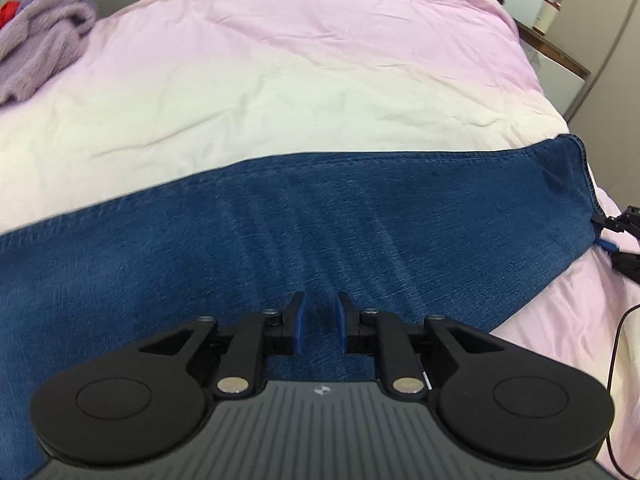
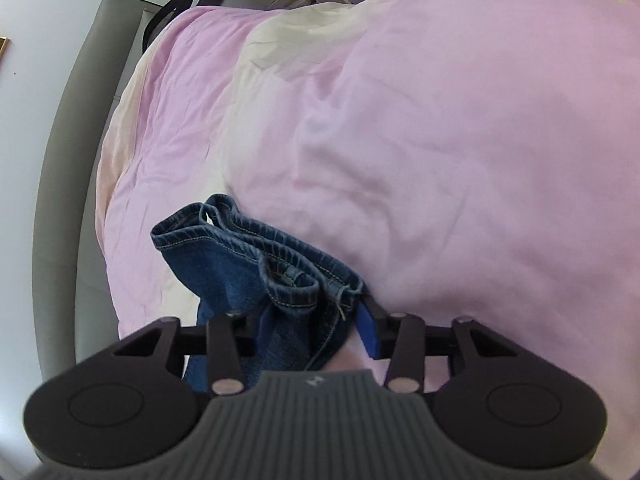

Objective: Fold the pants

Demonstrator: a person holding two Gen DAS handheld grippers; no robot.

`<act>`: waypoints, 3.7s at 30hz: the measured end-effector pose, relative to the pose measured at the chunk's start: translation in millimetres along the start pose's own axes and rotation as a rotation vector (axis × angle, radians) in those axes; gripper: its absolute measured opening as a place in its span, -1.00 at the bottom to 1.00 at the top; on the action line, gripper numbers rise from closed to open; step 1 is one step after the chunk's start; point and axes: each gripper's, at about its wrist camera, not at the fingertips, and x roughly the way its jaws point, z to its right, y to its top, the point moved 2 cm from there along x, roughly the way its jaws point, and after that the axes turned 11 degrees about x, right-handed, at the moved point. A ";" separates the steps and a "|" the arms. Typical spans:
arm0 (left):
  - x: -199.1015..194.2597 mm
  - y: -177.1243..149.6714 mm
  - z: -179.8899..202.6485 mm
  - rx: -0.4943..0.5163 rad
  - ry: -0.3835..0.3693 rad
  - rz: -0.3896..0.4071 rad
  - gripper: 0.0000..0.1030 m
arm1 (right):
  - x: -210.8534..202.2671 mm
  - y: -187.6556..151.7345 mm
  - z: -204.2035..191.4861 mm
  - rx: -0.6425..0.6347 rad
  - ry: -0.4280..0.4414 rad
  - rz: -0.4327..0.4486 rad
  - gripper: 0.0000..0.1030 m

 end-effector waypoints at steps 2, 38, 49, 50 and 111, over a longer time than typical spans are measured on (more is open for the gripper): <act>1.7 2.3 11.5 0.054 -0.011 0.016 -0.61 | -7.1 -0.2 -11.4 -0.088 -0.014 0.021 -0.75; -153.2 -86.1 -142.9 -0.227 -0.039 0.153 -0.59 | -63.0 -396.5 -303.8 -1.131 0.271 -0.231 -0.86; -117.6 -152.0 -208.0 -0.492 -0.132 0.091 -0.57 | 35.3 -531.0 -187.9 -1.361 0.032 -0.447 -0.84; -114.6 -150.9 -207.1 -0.497 -0.133 0.090 -0.57 | 37.7 -534.7 -180.6 -1.393 0.010 -0.450 -0.76; -19.1 -107.5 -175.8 -0.634 -0.135 0.057 0.46 | 22.9 -372.4 -172.6 -1.341 -0.106 -0.282 -0.30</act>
